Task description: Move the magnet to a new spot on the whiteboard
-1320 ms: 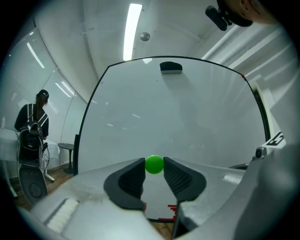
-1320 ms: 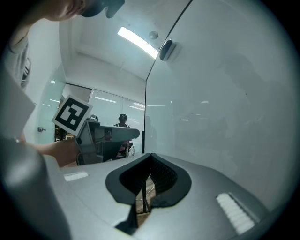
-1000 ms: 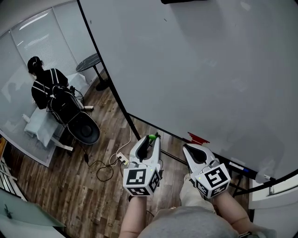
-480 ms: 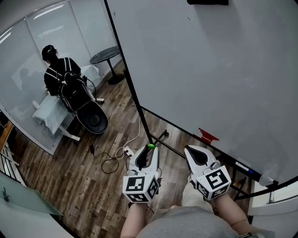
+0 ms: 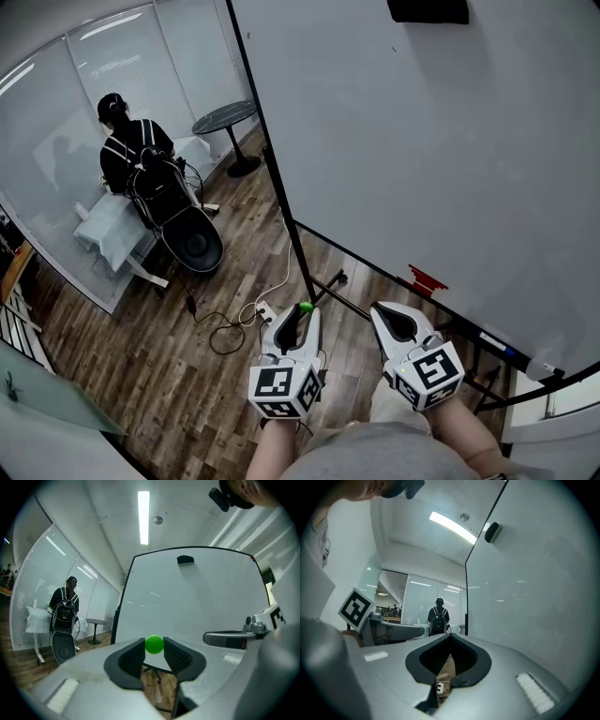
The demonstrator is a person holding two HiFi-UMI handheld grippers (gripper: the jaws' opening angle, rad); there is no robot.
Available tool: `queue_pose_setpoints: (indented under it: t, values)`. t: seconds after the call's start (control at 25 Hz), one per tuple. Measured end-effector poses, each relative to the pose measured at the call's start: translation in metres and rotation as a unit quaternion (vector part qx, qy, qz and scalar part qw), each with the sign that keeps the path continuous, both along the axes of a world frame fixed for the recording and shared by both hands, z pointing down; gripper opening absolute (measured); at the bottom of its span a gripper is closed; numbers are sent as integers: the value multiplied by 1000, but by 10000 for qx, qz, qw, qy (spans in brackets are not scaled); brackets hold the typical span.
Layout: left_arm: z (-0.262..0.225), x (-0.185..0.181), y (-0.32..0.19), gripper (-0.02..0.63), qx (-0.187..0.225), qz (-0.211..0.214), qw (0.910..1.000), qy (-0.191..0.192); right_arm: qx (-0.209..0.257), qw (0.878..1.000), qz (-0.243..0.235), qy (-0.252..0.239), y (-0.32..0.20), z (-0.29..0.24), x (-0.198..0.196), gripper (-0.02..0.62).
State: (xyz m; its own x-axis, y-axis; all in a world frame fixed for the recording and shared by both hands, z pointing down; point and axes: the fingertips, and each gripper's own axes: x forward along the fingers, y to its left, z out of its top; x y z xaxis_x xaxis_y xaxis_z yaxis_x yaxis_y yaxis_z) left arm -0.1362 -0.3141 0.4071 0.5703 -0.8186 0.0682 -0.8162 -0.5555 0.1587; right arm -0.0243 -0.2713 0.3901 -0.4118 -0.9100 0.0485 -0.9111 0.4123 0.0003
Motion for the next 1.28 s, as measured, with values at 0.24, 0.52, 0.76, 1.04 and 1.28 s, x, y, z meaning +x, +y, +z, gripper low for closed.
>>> queue_pose_setpoints:
  t: [0.24,0.52,0.76,1.04,1.28]
  values:
    - [1,-1,0,135,-20,63,10000,14,26,10000,31,-18,-3,-1,-4,0]
    - [1,-8,-7,135,-92,53,9999,32,-60,10000,-7,-19,-9,0,-13,0]
    - [-9,-13,-26,135,-39,-56,9999,77,-175,9997,-145,-45,-25,6,-20,0]
    - [-17,-12,-60,135,45,-69,9999,126,-182,9996,-212,-49,-55,11,-23,0]
    - [-23,-8,-96,135,131,112,9998,139,-176,9998,-74,-60,-91,12,-23,0]
